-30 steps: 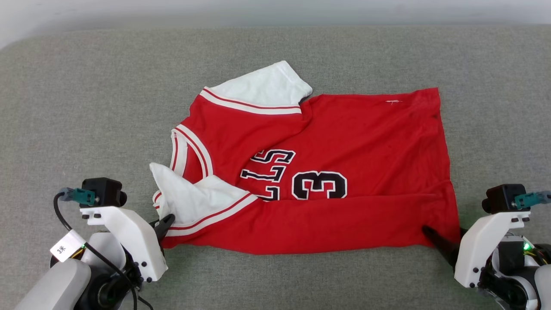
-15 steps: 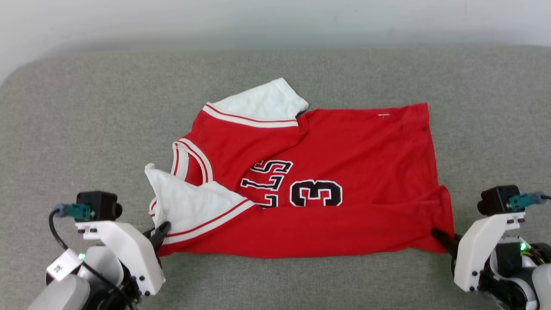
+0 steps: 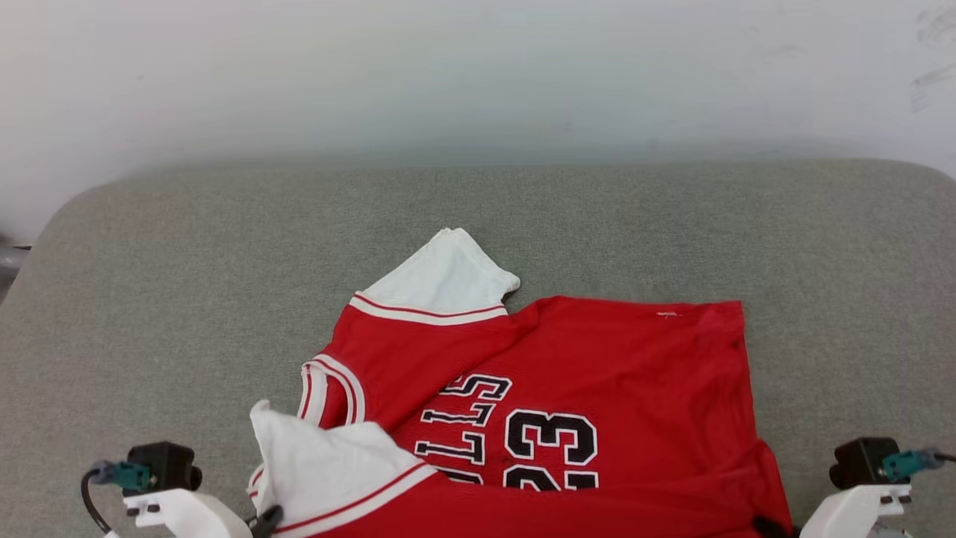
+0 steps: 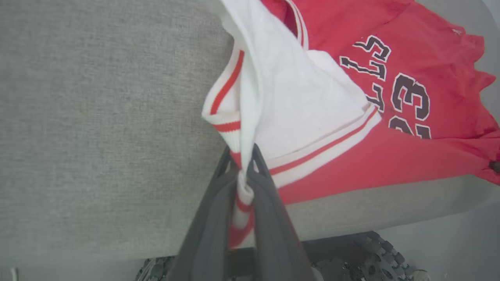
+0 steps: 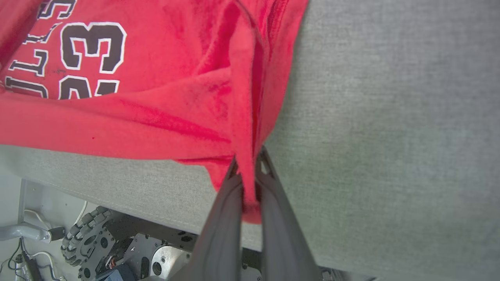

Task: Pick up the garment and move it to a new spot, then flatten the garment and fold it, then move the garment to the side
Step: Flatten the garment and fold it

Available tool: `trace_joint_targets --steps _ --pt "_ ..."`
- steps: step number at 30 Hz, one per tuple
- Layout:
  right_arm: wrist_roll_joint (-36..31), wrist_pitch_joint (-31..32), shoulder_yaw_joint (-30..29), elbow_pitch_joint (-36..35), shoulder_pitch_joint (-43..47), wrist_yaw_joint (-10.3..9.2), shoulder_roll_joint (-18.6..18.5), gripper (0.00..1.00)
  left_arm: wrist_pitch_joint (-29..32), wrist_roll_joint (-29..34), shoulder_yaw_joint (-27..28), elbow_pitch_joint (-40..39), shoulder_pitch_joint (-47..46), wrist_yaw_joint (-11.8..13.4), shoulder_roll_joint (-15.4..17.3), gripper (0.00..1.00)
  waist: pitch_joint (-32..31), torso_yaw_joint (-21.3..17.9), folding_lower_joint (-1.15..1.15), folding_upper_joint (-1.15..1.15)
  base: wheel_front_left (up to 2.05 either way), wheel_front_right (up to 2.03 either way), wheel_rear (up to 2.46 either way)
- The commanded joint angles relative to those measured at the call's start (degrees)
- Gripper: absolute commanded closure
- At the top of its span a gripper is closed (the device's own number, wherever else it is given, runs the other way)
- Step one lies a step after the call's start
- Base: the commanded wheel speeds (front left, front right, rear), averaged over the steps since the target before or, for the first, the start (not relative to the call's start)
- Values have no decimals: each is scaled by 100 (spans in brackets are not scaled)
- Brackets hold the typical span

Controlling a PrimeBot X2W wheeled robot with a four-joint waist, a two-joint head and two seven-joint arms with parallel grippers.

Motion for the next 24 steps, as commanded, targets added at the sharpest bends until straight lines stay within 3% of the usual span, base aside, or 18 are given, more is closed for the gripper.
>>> trace_joint_targets --steps 1,5,6,7,8,9,10,16,24 --pt "-41 1 -51 -21 99 -9 51 100 3 -55 33 38 86 18 -42 100 4 -5 1 -1 0 0 0" --pt "-135 -155 -197 95 265 -9 279 100 -126 -169 -12 307 135 -103 -264 100 63 6 1 -1 0 0 0" --pt "-185 -198 -223 163 280 -9 315 72 -164 -149 -15 406 87 -118 -303 100 81 11 1 -1 0 0 0" --pt "-179 -260 -225 226 280 -9 382 9 -193 -142 -41 509 37 -161 -368 100 102 17 1 -1 0 0 0" --pt "-155 -341 -229 275 261 -8 445 0 -233 -168 -52 622 -18 -201 -455 98 116 23 1 -1 0 0 0" --pt "-177 -442 -233 314 245 -8 454 0 -278 -145 -64 739 -68 -232 -498 45 126 29 1 -1 0 0 0" --pt "-213 -530 -209 358 241 -8 453 0 -322 -137 -74 832 -106 -272 -545 0 136 32 1 -1 0 0 0" --pt "-330 -1525 -132 178 79 -8 480 0 -628 16 -44 1124 -354 -425 -648 0 150 29 1 -1 0 0 0" --pt "-910 -3131 -327 -380 -279 -7 620 0 -1543 644 162 963 -925 -467 -648 0 244 -41 1 -1 0 0 0"
